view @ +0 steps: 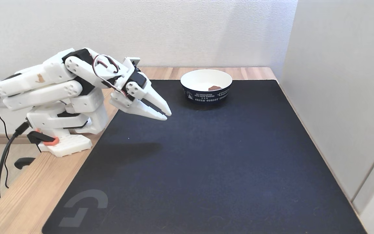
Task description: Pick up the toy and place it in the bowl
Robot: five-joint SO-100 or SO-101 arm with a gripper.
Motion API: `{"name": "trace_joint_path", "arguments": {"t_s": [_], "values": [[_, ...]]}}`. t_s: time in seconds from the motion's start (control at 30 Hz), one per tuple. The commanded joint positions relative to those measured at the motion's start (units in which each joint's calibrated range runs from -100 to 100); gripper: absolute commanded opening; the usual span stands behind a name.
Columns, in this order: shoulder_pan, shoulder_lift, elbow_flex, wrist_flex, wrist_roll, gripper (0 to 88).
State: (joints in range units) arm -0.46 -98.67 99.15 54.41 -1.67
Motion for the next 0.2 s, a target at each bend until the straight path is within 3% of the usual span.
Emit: {"name": "trace_joint_path", "arguments": {"t_s": [0.0,0.17], "values": [[0.2,-0.8,0.1,-0.3,0.0,2.5],[0.2,-0.8,0.1,-0.3,0.0,2.5]]}}
